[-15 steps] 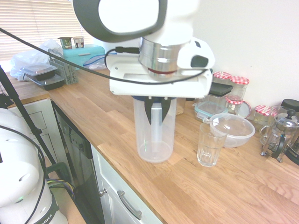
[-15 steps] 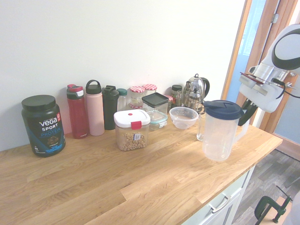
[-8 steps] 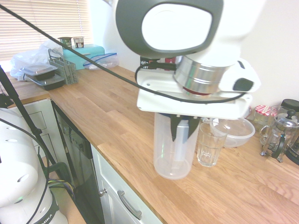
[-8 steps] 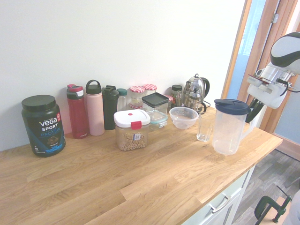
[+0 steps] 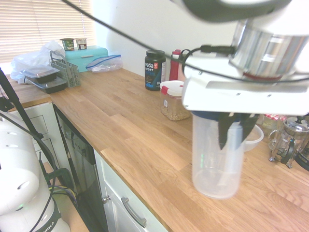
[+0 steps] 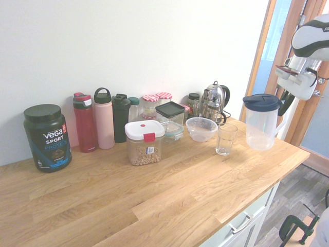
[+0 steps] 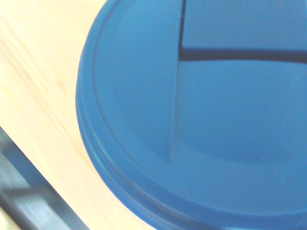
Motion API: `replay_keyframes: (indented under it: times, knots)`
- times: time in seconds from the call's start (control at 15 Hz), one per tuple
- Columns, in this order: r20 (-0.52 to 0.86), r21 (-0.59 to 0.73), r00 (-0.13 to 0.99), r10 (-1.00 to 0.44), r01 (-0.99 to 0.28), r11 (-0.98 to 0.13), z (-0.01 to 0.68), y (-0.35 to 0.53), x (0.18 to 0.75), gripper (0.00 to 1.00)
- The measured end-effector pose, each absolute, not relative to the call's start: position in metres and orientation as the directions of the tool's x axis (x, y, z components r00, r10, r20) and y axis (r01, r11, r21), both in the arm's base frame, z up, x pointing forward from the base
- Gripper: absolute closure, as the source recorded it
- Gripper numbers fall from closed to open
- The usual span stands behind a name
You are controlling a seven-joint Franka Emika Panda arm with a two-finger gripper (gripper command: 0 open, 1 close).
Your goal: Pour me some water
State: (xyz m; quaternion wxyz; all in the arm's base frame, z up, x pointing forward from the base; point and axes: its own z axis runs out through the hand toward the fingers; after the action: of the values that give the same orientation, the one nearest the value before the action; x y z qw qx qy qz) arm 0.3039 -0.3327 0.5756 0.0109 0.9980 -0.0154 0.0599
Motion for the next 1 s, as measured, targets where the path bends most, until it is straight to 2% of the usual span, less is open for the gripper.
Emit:
replay_keyframes:
  times: [0.27, 0.53, 0.67, 1.0]
  knots:
    - [-0.016, 0.252, 1.000, 0.009, 0.013, -0.968, 0.573, -0.303, 0.346, 1.00]
    - [-0.152, 0.466, 0.988, -0.002, 0.070, -0.882, 0.553, -0.270, 0.375, 1.00]
    - [-0.183, 0.522, 0.983, -0.016, 0.084, -0.849, 0.556, -0.268, 0.375, 1.00]
    - [-0.215, 0.569, 0.977, -0.017, 0.111, -0.815, 0.557, -0.252, 0.385, 1.00]
